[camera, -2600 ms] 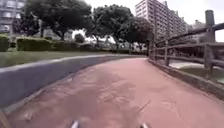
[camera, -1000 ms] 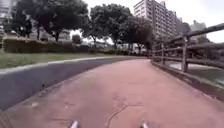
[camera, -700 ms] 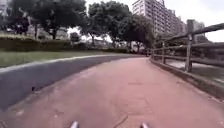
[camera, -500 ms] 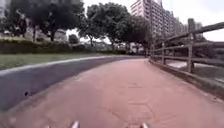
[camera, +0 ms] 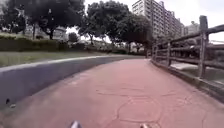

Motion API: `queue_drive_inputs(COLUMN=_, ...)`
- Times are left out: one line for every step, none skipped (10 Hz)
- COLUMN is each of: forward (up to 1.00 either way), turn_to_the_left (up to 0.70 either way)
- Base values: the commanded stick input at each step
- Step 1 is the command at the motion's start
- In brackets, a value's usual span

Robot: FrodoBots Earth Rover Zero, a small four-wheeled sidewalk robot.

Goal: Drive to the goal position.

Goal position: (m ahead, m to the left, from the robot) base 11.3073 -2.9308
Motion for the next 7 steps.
queue_drive_inputs(forward=0.7, turn_to_the_left=-0.26)
queue_drive_inputs(forward=0.7, turn_to_the_left=0.0)
queue_drive_inputs(forward=0.7, turn_to_the_left=0.0)
queue_drive_inputs(forward=0.7, turn_to_the_left=0.0)
queue_drive_inputs(forward=0.7, turn_to_the_left=0.0)
queue_drive_inputs(forward=0.7, turn_to_the_left=0.0)
queue_drive_inputs(forward=0.7, turn_to_the_left=0.0)
